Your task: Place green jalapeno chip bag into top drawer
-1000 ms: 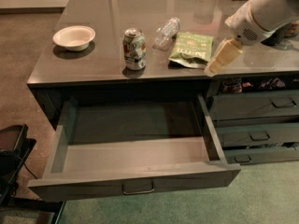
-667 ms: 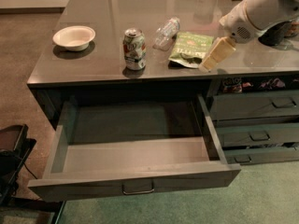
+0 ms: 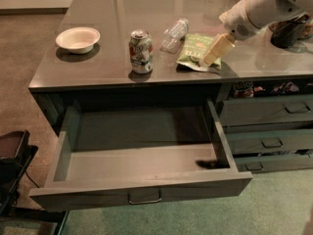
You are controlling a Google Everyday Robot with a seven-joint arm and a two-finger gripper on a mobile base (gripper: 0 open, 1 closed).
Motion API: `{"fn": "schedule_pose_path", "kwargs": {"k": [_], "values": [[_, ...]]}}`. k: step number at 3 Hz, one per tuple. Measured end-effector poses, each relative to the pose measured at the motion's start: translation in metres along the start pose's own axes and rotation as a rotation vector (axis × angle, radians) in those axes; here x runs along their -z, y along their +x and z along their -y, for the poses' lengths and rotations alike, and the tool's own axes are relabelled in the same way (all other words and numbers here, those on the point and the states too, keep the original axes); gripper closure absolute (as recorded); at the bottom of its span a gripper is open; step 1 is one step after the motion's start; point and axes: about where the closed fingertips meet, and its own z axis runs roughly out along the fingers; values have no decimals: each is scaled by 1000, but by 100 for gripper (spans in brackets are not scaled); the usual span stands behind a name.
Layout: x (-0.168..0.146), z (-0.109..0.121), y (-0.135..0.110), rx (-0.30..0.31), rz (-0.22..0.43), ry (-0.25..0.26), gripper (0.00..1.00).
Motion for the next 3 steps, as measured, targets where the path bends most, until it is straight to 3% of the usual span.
{"fn": "schedule_pose_path", "kwargs": {"k": [3], "values": [[-63,34,18,-24,-25,-4,0]]}}
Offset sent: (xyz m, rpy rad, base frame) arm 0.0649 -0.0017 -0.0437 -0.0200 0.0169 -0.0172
